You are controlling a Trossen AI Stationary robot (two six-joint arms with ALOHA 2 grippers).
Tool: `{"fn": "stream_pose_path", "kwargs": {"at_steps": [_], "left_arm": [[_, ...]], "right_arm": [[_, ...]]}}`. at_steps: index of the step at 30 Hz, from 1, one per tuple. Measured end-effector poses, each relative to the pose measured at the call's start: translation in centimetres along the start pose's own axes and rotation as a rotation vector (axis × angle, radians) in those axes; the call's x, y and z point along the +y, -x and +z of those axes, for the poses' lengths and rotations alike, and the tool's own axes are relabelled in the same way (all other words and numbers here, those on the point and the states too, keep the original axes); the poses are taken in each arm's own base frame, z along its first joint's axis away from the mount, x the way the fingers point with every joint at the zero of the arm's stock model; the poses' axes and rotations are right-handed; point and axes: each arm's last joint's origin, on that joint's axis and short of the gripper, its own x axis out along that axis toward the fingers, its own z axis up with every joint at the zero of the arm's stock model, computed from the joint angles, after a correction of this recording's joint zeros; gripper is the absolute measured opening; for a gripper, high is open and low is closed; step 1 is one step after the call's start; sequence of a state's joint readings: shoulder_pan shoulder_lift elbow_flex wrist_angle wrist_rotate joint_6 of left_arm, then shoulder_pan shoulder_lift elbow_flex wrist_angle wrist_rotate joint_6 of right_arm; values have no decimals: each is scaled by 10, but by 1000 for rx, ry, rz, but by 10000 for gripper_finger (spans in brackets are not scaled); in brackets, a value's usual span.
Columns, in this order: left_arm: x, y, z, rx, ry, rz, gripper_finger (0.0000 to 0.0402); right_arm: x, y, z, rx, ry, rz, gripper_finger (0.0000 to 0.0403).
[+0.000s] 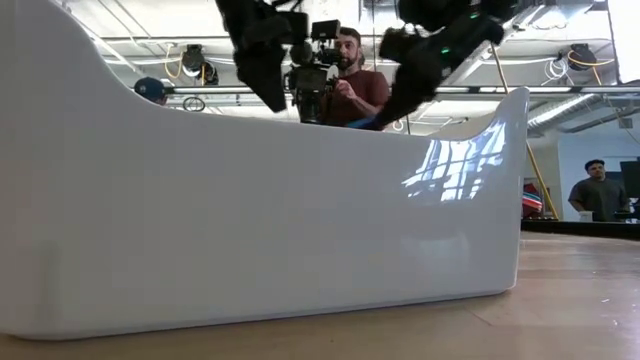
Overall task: Nest measuring cups in basket
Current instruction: Stack the blue measuring cup on the green measuring cup
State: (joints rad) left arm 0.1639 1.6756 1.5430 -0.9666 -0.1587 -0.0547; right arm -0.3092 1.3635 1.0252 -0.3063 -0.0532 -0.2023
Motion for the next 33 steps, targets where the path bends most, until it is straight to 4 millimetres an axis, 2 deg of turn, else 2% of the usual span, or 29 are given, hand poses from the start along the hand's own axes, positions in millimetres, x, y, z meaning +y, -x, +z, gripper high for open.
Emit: {"fn": "stream_pose_path", "kwargs": {"at_steps": [3, 7, 12, 18, 24, 33], "left_arm": [[0, 7, -1, -62, 5, -2, 149], [-3, 8, -8, -130, -9, -23, 149], [-12, 1, -23, -183, -25, -88, 150], [-29, -6, -33, -198, -44, -125, 150], [-39, -8, -32, -237, -39, -144, 150], [-42, -7, -34, -228, -43, -149, 150]], "right_arm": [[5, 23, -13, -28, -33, 17, 123], [17, 55, -42, -82, -93, 55, 123], [37, 76, -88, -120, -144, 128, 123], [49, 77, -130, -135, -215, 97, 123], [53, 62, -159, -84, -252, 72, 123], [56, 54, -169, -85, -284, 121, 128]]}}
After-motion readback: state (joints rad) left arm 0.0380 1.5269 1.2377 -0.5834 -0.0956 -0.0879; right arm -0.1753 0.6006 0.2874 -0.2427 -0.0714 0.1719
